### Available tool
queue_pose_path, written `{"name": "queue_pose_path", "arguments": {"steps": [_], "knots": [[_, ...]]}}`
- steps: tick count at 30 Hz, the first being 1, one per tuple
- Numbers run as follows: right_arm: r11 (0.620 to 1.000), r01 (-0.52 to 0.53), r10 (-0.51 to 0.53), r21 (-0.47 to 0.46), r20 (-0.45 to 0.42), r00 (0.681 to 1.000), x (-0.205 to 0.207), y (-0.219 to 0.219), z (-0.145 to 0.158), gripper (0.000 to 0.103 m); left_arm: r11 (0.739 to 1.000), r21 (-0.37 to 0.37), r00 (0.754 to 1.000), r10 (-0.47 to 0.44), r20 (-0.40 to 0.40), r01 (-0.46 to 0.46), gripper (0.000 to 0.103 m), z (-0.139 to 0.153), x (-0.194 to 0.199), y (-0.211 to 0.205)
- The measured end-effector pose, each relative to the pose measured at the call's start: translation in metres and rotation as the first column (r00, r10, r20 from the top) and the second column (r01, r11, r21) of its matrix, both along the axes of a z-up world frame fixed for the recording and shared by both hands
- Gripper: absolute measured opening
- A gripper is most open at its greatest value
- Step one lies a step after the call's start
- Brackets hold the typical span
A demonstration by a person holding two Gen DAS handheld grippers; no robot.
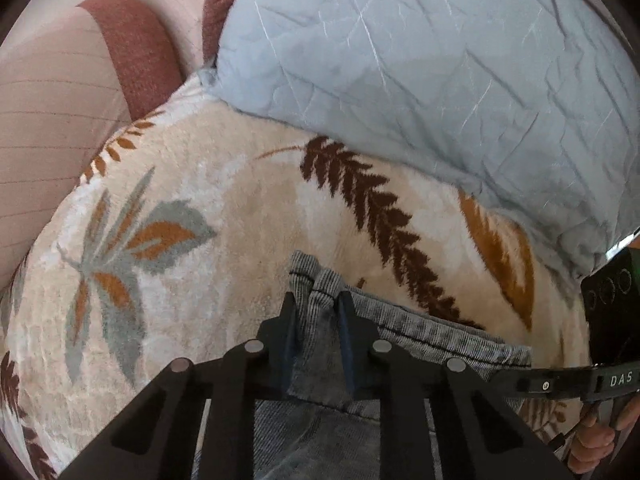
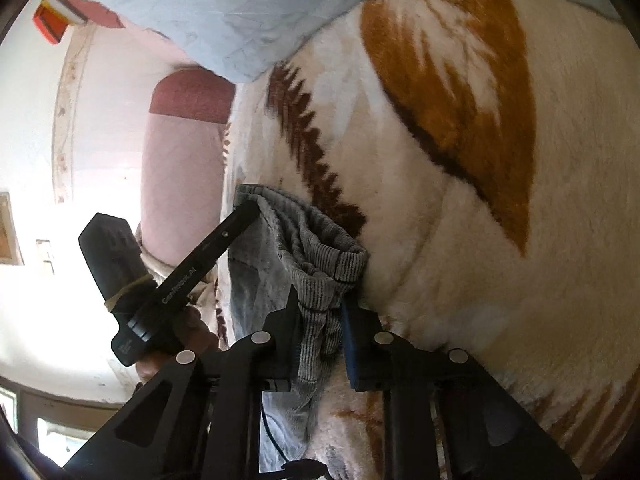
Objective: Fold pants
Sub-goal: 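Lift the held cuffs and fold them over toward the waistband with both grippers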
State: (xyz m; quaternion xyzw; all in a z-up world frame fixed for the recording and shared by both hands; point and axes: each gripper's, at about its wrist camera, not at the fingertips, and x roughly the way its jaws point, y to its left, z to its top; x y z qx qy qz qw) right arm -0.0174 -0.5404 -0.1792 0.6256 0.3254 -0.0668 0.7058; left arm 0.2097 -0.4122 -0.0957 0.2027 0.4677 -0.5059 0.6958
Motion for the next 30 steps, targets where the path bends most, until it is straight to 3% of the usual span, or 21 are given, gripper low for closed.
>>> {"name": "queue_pose_path", "arguments": {"steps": [10, 18, 24, 30], "knots": [[0.995, -0.050, 0.064, -0.089, 0.164, 0.984, 0.000, 0.023, 0.048, 0.014, 0.976, -0.183, 0.993, 0.115, -0.020, -0.117, 0.020, 0.059, 0.005, 0.060], [0.970, -0.146, 0.198, -0.193, 0.284, 0.938, 0.011, 0.070, 0.089, 0.014, 0.948, -0.253, 0.980, 0.201, -0.002, -0.195, 0.020, 0.095, 0.002, 0.126], [0.927, -0.274, 0.344, -0.255, 0.291, 0.893, 0.029, 0.122, 0.099, 0.014, 0.934, -0.255, 0.965, 0.261, 0.000, -0.252, 0.019, 0.096, 0.001, 0.180], [0.875, -0.399, 0.463, -0.275, 0.234, 0.855, 0.049, 0.175, 0.088, 0.014, 0.926, -0.222, 0.951, 0.309, -0.018, -0.306, 0.020, 0.072, 0.002, 0.228]]}}
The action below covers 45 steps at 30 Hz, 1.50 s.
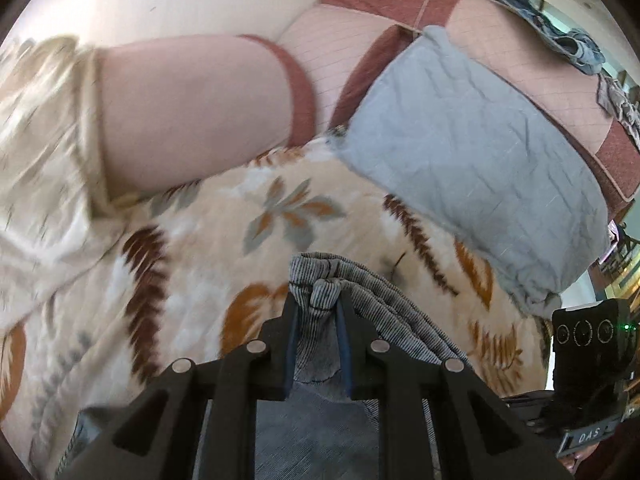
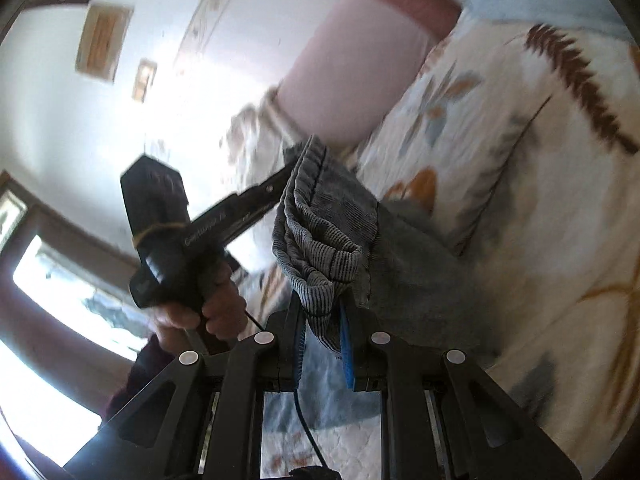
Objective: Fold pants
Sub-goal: 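Lift the held cuffs and fold them over toward the waistband with both grippers, then open both grippers and release the cuffs onto the folded jeans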
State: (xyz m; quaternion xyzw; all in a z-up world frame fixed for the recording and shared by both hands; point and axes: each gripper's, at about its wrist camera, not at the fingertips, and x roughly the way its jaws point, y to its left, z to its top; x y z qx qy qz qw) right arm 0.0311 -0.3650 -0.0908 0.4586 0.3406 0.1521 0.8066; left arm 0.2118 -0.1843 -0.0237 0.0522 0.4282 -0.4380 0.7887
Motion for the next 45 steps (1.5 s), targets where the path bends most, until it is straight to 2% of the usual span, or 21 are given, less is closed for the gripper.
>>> {"name": "queue_pose_path", "arguments": {"steps": [6, 9, 12, 15, 16, 18, 20, 22, 26, 27, 31, 33, 34, 38, 39, 41, 45], "knots": [[0.995, -0.092, 0.089, -0.043, -0.065, 0.994, 0.018, 0.042, -0.022, 0.014, 0.998, 0.017, 0.996, 0.067, -0.063, -0.066, 0.020, -0.037, 0.006, 0.043], [0.991, -0.128, 0.123, -0.050, -0.092, 0.988, 0.027, 0.057, -0.032, 0.015, 0.995, 0.040, 0.993, 0.094, -0.078, -0.091, 0.024, -0.049, 0.005, 0.059], [0.982, -0.186, 0.180, -0.037, -0.124, 0.976, 0.032, 0.074, -0.040, 0.023, 0.988, 0.086, 0.989, 0.132, -0.065, -0.126, 0.026, -0.054, 0.005, 0.074], [0.959, -0.283, 0.285, 0.032, -0.148, 0.947, 0.031, 0.092, -0.046, 0.043, 0.973, 0.135, 0.979, 0.197, -0.053, -0.188, 0.026, -0.053, 0.012, 0.094], [0.942, -0.329, 0.336, 0.069, -0.154, 0.929, 0.032, 0.100, -0.048, 0.053, 0.965, 0.143, 0.973, 0.228, -0.047, -0.219, 0.026, -0.051, 0.014, 0.104], [0.922, -0.382, 0.387, 0.062, -0.159, 0.908, 0.032, 0.109, -0.045, 0.055, 0.958, 0.142, 0.965, 0.259, -0.049, -0.250, 0.026, -0.045, 0.014, 0.118], [0.938, -0.347, 0.346, 0.011, -0.114, 0.931, 0.032, 0.101, -0.033, 0.055, 0.953, 0.124, 0.958, 0.284, -0.050, -0.276, 0.027, -0.036, 0.007, 0.131], [0.959, -0.282, 0.282, 0.020, -0.052, 0.958, 0.033, 0.079, -0.020, 0.055, 0.953, 0.101, 0.955, 0.291, -0.062, -0.284, 0.027, -0.029, -0.005, 0.134], [0.995, -0.095, 0.095, -0.008, -0.021, 0.995, 0.034, 0.038, -0.011, 0.055, 0.949, 0.093, 0.938, 0.312, -0.152, -0.301, 0.035, -0.035, -0.031, 0.120], [0.998, -0.053, 0.053, -0.014, -0.034, 0.998, 0.034, 0.029, -0.012, 0.055, 0.946, 0.096, 0.931, 0.321, -0.176, -0.308, 0.040, -0.039, -0.037, 0.118], [1.000, 0.007, -0.007, 0.012, -0.059, 0.998, 0.033, 0.013, -0.018, 0.055, 0.933, 0.098, 0.883, 0.359, -0.304, -0.346, 0.058, -0.062, -0.062, 0.110], [1.000, 0.006, -0.005, 0.015, -0.063, 0.998, 0.033, 0.013, -0.018, 0.055, 0.924, 0.104, 0.855, 0.380, -0.352, -0.368, 0.060, -0.072, -0.070, 0.109], [1.000, 0.001, 0.000, 0.013, -0.064, 0.998, 0.034, 0.015, -0.018, 0.055, 0.922, 0.104, 0.846, 0.385, -0.370, -0.374, 0.060, -0.075, -0.074, 0.107], [1.000, -0.016, 0.015, -0.016, -0.059, 0.998, 0.024, 0.015, -0.015, 0.055, 0.917, 0.118, 0.836, 0.395, -0.380, -0.380, 0.057, -0.084, -0.088, 0.101], [1.000, -0.013, 0.012, -0.020, -0.060, 0.998, 0.026, 0.015, -0.015, 0.055, 0.918, 0.117, 0.834, 0.394, -0.385, -0.380, 0.054, -0.085, -0.090, 0.100], [1.000, -0.011, 0.010, -0.016, -0.061, 0.998, 0.012, 0.011, -0.011, 0.055, 0.910, 0.141, 0.828, 0.414, -0.380, -0.390, 0.036, -0.088, -0.096, 0.098], [1.000, -0.002, 0.001, -0.023, -0.067, 0.998, 0.012, 0.009, -0.013, 0.055, 0.901, 0.112, 0.823, 0.430, -0.372, -0.420, 0.026, -0.085, -0.102, 0.101]]}}
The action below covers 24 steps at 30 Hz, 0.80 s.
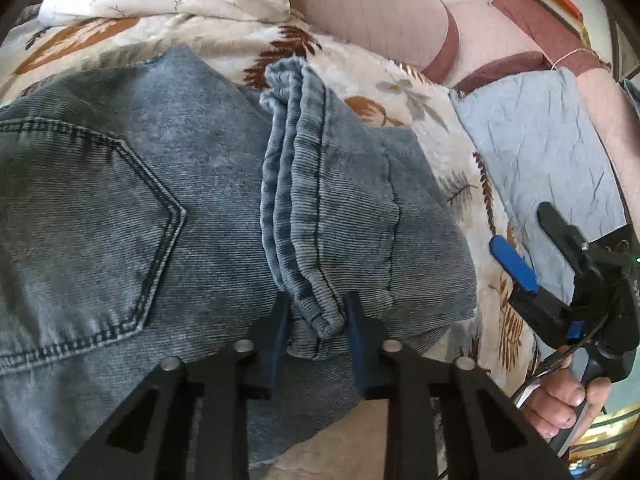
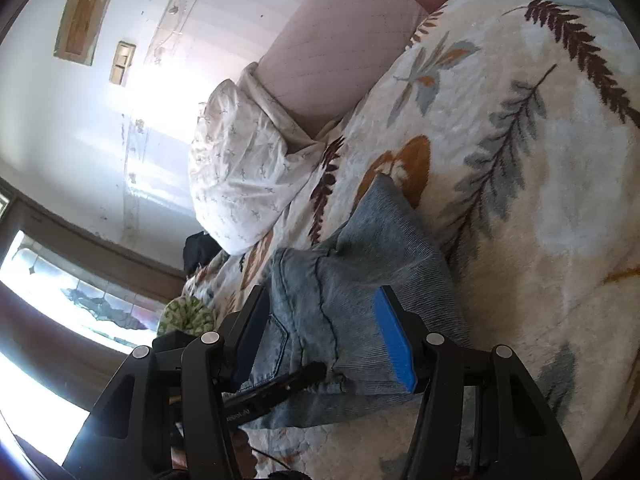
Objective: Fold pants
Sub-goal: 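Open both grippers and release the cuffs onto the folded jeans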
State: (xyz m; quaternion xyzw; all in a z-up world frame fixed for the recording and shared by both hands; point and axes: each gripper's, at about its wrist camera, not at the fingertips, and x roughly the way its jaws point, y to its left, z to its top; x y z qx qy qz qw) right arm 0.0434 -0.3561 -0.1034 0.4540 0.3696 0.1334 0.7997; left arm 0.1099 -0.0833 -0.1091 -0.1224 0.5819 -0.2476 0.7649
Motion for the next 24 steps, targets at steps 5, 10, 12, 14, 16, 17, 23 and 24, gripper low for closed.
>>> {"name": "queue_pose_path", "arguments": {"steps": [5, 10, 12, 14, 16, 17, 23, 24], "knots": [[1.000, -0.020, 0.020, -0.024, -0.005, 1.000, 0.001, 0.004, 0.000, 0.055, 0.999, -0.043, 1.000, 0.007, 0.007, -0.006, 0.021, 0.019, -0.020, 0.007], [0.997, -0.051, 0.050, -0.058, -0.006, 0.999, 0.004, 0.013, 0.001, 0.055, 0.999, -0.033, 0.999, 0.033, -0.026, -0.034, 0.027, 0.011, -0.029, 0.018], [0.993, -0.073, 0.071, -0.089, -0.021, 0.997, 0.007, 0.019, -0.002, 0.055, 0.998, -0.027, 0.995, 0.056, -0.081, -0.059, 0.030, 0.002, -0.030, 0.025], [0.985, -0.104, 0.096, -0.138, -0.064, 0.993, 0.010, 0.029, -0.010, 0.055, 0.997, -0.049, 0.995, 0.054, -0.083, -0.058, 0.031, 0.006, -0.036, 0.031], [0.963, -0.186, 0.155, -0.194, -0.164, 0.974, 0.018, 0.045, -0.025, 0.055, 0.997, -0.043, 0.997, 0.054, -0.061, -0.057, 0.032, 0.013, -0.043, 0.039], [0.947, -0.230, 0.181, -0.226, -0.219, 0.959, 0.021, 0.053, -0.033, 0.055, 0.997, -0.036, 0.997, 0.068, -0.039, -0.069, 0.032, 0.018, -0.048, 0.047], [0.888, -0.245, 0.190, -0.389, -0.176, 0.966, 0.014, 0.072, -0.020, 0.059, 0.966, 0.084, 0.956, 0.224, 0.187, -0.243, 0.043, 0.053, -0.084, 0.123], [0.891, -0.237, 0.190, -0.387, -0.157, 0.969, 0.012, 0.072, -0.016, 0.059, 0.953, 0.101, 0.941, 0.258, 0.219, -0.285, 0.045, 0.057, -0.087, 0.136]]}}
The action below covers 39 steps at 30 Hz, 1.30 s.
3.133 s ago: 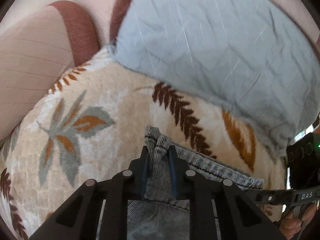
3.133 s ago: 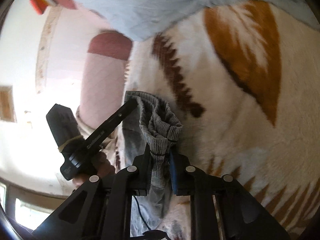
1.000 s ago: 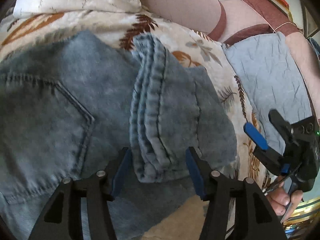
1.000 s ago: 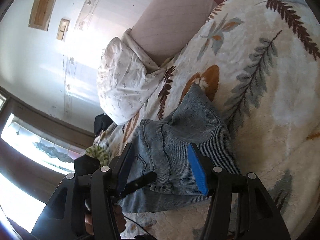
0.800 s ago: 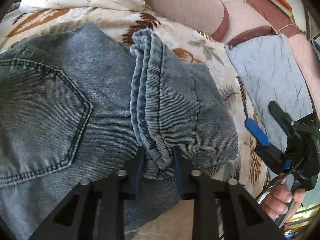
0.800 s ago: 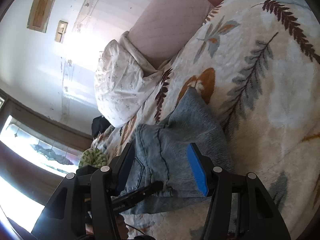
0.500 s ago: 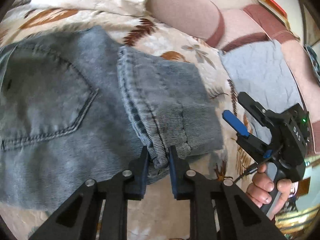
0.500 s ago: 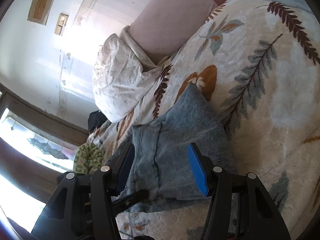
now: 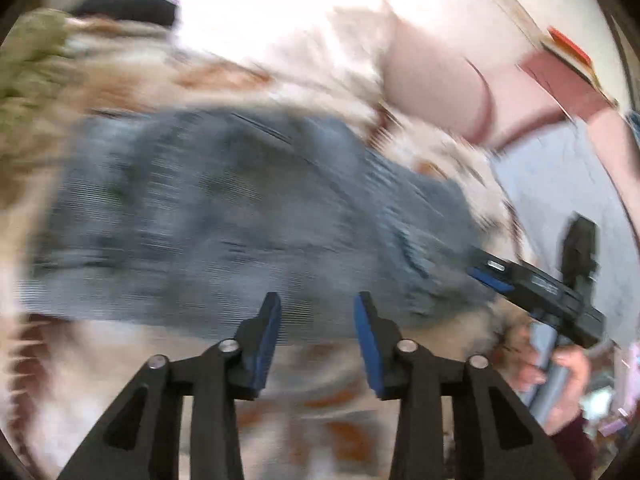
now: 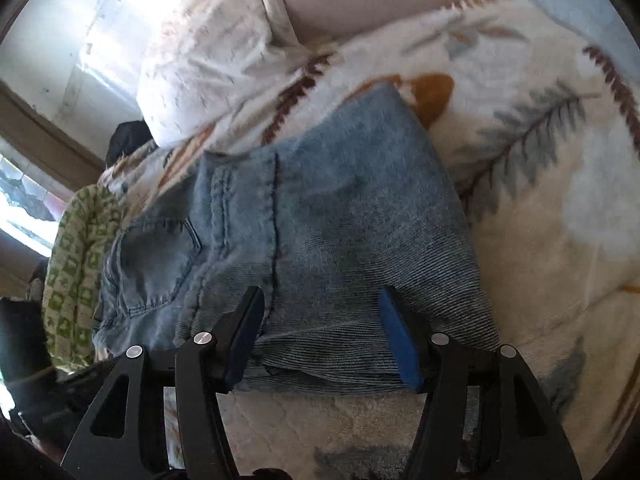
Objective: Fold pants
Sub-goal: 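Open both grippers and release the cuffs onto the folded jeans, then grasp the folded jeans edge with the left gripper while the right gripper approaches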
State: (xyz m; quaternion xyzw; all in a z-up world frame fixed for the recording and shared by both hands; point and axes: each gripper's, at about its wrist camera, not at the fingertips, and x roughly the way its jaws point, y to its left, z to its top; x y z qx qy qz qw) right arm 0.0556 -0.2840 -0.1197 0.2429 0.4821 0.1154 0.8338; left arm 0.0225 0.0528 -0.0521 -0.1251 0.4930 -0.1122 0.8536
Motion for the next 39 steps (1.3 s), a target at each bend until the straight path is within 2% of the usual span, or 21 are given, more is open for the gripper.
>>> {"name": "queue_pose_path", "arguments": {"steps": [3, 5, 6, 8, 11, 14, 18, 20, 22, 23, 24, 25, 26, 28, 32, 39], "knots": [[1.000, 0.009, -0.009, -0.006, 0.083, 0.996, -0.007, 0.004, 0.014, 0.059, 0.986, 0.058, 0.984, 0.152, 0.093, -0.158, 0.050, 0.017, -0.017, 0.055], [1.000, 0.017, -0.016, -0.007, 0.138, 0.990, -0.011, 0.009, 0.023, 0.059, 0.955, 0.129, 0.955, 0.245, 0.167, -0.268, 0.066, 0.027, -0.027, 0.086], [1.000, 0.020, -0.019, -0.006, 0.165, 0.986, -0.013, 0.012, 0.028, 0.059, 0.938, 0.157, 0.941, 0.280, 0.188, -0.311, 0.068, 0.028, -0.031, 0.099], [1.000, 0.014, -0.012, -0.009, 0.212, 0.977, -0.017, 0.021, 0.035, 0.060, 0.912, 0.152, 0.913, 0.346, 0.215, -0.382, 0.068, 0.026, -0.038, 0.125], [0.998, -0.028, 0.042, -0.060, 0.257, 0.966, -0.025, 0.040, 0.040, 0.060, 0.917, 0.105, 0.914, 0.362, 0.184, -0.384, 0.068, 0.012, -0.035, 0.139], [0.993, -0.075, 0.096, -0.088, 0.262, 0.960, -0.031, 0.058, 0.043, 0.060, 0.929, 0.080, 0.924, 0.346, 0.166, -0.362, 0.068, -0.003, -0.031, 0.142], [0.979, -0.149, 0.182, -0.139, 0.260, 0.948, -0.025, 0.093, 0.060, 0.060, 0.951, 0.036, 0.940, 0.298, 0.168, -0.308, 0.068, -0.010, -0.026, 0.122], [0.962, -0.224, 0.256, -0.155, 0.236, 0.937, -0.010, 0.127, 0.072, 0.060, 0.958, -0.003, 0.946, 0.285, 0.157, -0.288, 0.068, -0.013, -0.024, 0.122], [0.941, -0.302, 0.329, -0.154, 0.196, 0.924, 0.009, 0.161, 0.082, 0.061, 0.949, -0.034, 0.936, 0.314, 0.161, -0.313, 0.067, -0.014, -0.023, 0.124], [0.924, -0.347, 0.374, -0.163, 0.181, 0.910, 0.020, 0.183, 0.088, 0.061, 0.950, -0.057, 0.938, 0.313, 0.148, -0.308, 0.064, -0.018, -0.020, 0.126], [0.909, -0.382, 0.408, -0.170, 0.164, 0.898, 0.029, 0.200, 0.093, 0.061, 0.949, -0.084, 0.940, 0.313, 0.132, -0.304, 0.058, -0.023, -0.015, 0.128], [0.889, -0.419, 0.446, -0.184, 0.147, 0.883, 0.040, 0.222, 0.098, 0.061, 0.947, -0.092, 0.941, 0.318, 0.117, -0.309, 0.037, -0.029, -0.011, 0.128], [0.869, -0.454, 0.482, -0.196, 0.130, 0.866, 0.049, 0.241, 0.102, 0.061, 0.947, -0.083, 0.944, 0.316, 0.089, -0.309, 0.032, -0.036, -0.006, 0.129], [0.822, -0.521, 0.549, -0.230, 0.075, 0.833, 0.069, 0.282, 0.107, 0.061, 0.940, -0.094, 0.943, 0.331, 0.026, -0.328, 0.029, -0.052, 0.000, 0.131], [0.760, -0.613, 0.624, -0.216, -0.020, 0.781, 0.100, 0.345, 0.103, 0.062, 0.935, -0.137, 0.942, 0.335, 0.032, -0.328, 0.025, -0.051, -0.001, 0.135], [0.666, -0.679, 0.675, -0.310, -0.138, 0.725, 0.121, 0.420, 0.076, 0.065, 0.920, -0.151, 0.930, 0.367, 0.020, -0.360, 0.024, -0.055, 0.000, 0.138]]}}
